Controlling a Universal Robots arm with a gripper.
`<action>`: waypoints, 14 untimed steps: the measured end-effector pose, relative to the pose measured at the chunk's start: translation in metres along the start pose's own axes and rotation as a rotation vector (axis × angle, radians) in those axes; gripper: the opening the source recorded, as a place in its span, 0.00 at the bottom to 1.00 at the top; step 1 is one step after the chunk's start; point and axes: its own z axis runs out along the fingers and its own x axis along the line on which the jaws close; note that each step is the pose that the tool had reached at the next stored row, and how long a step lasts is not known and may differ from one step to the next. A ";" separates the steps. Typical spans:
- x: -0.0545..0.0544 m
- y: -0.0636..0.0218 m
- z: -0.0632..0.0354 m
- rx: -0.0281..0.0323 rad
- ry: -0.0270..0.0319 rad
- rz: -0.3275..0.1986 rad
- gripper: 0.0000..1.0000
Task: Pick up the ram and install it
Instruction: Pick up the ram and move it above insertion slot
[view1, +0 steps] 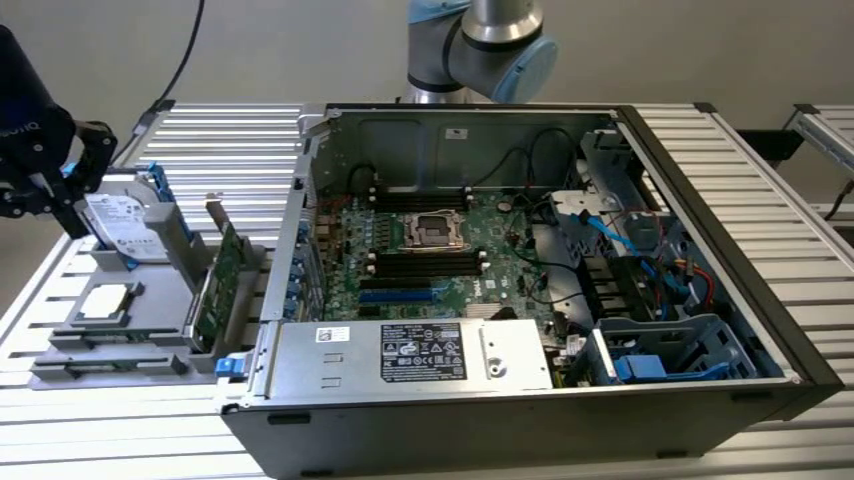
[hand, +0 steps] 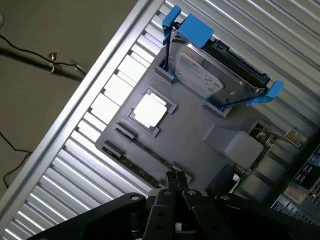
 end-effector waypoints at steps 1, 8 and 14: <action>0.000 0.0000 0.0002 0.0005 0.0007 -0.018 0.11; 0.000 -0.0001 0.0016 0.0042 0.0064 -0.146 0.11; 0.000 -0.0001 0.0026 0.0074 0.0112 -0.255 0.11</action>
